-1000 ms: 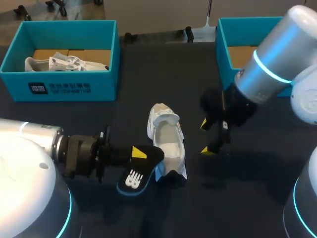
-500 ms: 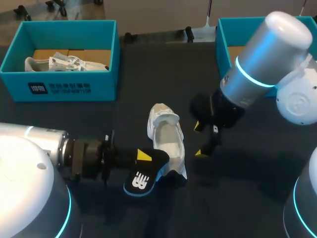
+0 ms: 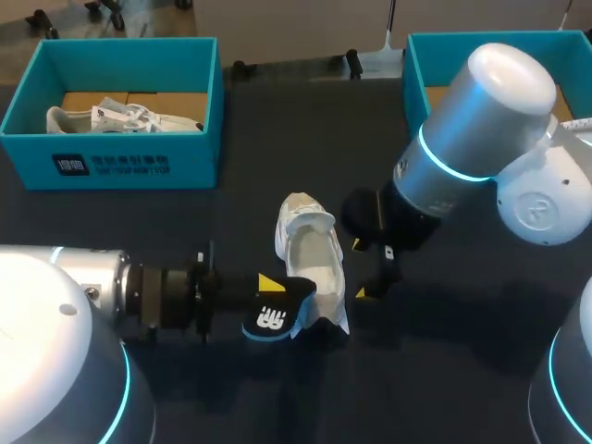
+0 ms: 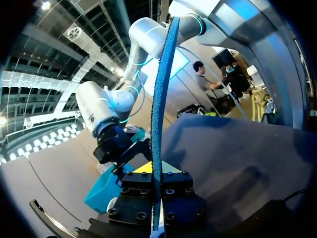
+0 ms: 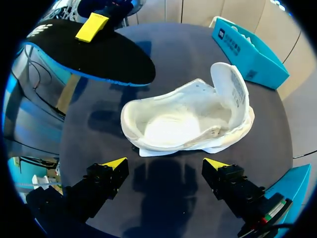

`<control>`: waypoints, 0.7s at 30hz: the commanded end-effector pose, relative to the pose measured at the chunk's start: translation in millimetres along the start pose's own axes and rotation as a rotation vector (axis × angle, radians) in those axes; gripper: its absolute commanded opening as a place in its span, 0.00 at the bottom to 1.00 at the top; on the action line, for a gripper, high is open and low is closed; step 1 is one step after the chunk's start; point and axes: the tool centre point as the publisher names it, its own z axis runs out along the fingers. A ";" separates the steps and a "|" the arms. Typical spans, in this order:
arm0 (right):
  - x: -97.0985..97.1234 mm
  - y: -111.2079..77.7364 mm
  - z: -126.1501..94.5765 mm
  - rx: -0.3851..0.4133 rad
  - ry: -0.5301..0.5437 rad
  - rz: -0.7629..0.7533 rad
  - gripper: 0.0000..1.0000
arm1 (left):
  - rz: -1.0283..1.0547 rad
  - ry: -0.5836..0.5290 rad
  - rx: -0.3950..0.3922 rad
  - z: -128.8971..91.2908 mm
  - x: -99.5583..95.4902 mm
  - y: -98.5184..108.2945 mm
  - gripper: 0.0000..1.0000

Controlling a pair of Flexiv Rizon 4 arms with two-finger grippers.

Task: Take the shoe out of the shoebox, open the shoe tongue, remove and reinsert the insole, then place the shoe into the shoebox

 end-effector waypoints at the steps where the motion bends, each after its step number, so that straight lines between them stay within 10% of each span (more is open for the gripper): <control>1: 0.3 1.0 1.4 0.003 -0.002 0.001 1.00 | 0.001 -0.003 -0.006 -0.6 2.2 -2.4 0.00; 21: -3.3 1.6 2.2 0.001 -0.001 -0.004 1.00 | -0.032 0.047 0.115 44.1 -12.3 14.3 0.00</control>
